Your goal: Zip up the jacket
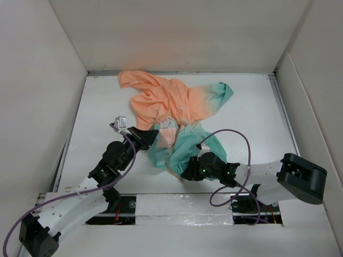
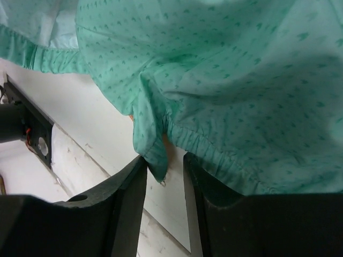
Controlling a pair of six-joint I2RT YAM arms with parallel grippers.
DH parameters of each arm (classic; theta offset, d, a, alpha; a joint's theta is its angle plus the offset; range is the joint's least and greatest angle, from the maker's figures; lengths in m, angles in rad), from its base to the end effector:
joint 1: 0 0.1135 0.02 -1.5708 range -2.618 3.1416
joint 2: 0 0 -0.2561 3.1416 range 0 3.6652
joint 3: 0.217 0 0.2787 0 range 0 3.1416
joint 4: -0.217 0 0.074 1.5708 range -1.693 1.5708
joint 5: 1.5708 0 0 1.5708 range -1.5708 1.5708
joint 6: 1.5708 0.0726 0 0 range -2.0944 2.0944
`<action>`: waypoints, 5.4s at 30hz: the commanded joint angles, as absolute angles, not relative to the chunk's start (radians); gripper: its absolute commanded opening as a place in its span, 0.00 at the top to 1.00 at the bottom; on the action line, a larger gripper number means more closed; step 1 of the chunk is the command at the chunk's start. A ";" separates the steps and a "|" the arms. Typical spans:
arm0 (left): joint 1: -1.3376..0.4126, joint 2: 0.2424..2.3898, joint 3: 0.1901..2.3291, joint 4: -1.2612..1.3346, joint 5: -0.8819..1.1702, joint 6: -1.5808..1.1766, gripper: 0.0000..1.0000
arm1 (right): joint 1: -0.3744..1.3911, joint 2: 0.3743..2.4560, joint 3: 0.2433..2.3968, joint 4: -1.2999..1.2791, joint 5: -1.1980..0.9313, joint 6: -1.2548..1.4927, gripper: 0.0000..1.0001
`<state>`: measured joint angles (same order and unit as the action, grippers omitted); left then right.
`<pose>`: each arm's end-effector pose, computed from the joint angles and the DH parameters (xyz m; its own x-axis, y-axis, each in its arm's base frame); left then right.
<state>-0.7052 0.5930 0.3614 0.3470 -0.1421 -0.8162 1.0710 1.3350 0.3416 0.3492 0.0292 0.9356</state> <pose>0.1827 -0.1420 0.2693 -0.3294 -0.6667 -0.6686 0.4300 0.5244 -0.7349 0.1342 0.2414 0.0792 -0.8680 0.0894 -0.4885 -0.2822 0.7207 0.6332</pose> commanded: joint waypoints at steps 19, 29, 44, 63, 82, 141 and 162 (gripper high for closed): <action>-0.703 0.604 0.353 0.419 -0.095 -0.801 1.00 | 1.118 1.299 0.287 0.422 -0.100 0.994 0.53; -0.703 0.606 0.351 0.417 -0.089 -0.805 1.00 | 1.127 1.313 0.318 0.454 -0.052 0.974 0.49; -0.703 0.603 0.348 0.420 -0.074 -0.811 1.00 | 1.157 1.396 0.350 0.514 -0.071 0.992 0.50; -0.703 0.615 0.367 0.403 -0.049 -0.808 1.00 | 1.135 1.517 0.334 0.620 0.015 1.072 0.62; -0.703 0.624 0.368 0.391 -0.057 -0.808 1.00 | 1.101 1.509 0.247 0.886 0.057 1.055 0.97; -0.703 0.632 0.434 0.624 0.061 -0.795 1.00 | 0.788 1.319 0.472 1.535 -0.140 1.046 1.00; -0.712 0.652 0.419 0.629 0.083 -0.788 1.00 | 0.779 1.301 0.503 1.513 -0.147 1.039 1.00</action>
<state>-0.7071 0.6540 0.4316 0.5648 0.0708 -0.8070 0.7856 1.3396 0.4744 1.2720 -0.1471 1.0512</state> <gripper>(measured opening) 0.029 0.076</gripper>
